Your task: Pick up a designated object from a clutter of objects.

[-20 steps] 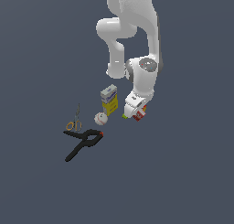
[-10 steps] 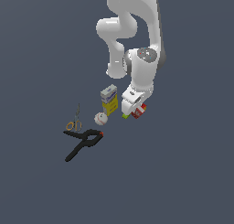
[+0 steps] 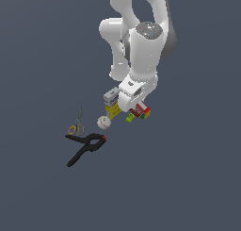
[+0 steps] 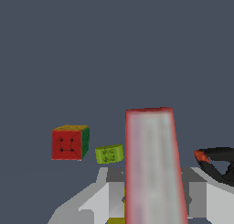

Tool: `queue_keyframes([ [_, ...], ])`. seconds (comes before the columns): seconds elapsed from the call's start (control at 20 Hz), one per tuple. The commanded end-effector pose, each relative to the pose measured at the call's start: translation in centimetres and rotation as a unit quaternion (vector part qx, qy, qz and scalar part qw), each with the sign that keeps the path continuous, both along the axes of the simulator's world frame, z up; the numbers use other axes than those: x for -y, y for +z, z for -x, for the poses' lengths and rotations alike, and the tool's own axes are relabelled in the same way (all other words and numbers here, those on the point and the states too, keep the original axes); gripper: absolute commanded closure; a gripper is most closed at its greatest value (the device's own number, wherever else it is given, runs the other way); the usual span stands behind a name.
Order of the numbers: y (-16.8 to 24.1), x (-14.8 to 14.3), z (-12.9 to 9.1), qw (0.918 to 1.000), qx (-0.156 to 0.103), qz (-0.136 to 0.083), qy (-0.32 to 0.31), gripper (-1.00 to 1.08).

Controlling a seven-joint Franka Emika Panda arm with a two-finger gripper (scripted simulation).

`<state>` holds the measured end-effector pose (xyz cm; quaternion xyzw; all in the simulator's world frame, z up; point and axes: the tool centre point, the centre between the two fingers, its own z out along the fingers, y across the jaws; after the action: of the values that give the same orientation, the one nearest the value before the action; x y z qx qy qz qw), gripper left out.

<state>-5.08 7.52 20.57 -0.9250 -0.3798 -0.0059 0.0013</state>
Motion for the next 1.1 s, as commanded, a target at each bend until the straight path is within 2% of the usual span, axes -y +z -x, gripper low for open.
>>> queue_keyframes([
  [0.0, 2.3, 0.8, -0.7, 1.0, -0.001, 0.0, 0.0, 1.08],
  [0.6, 12.9, 4.4, -4.5, 1.0, -0.004, 0.002, -0.001, 1.08],
  [1.05, 17.6, 5.9, -6.5, 1.0, -0.005, 0.003, -0.002, 1.08],
])
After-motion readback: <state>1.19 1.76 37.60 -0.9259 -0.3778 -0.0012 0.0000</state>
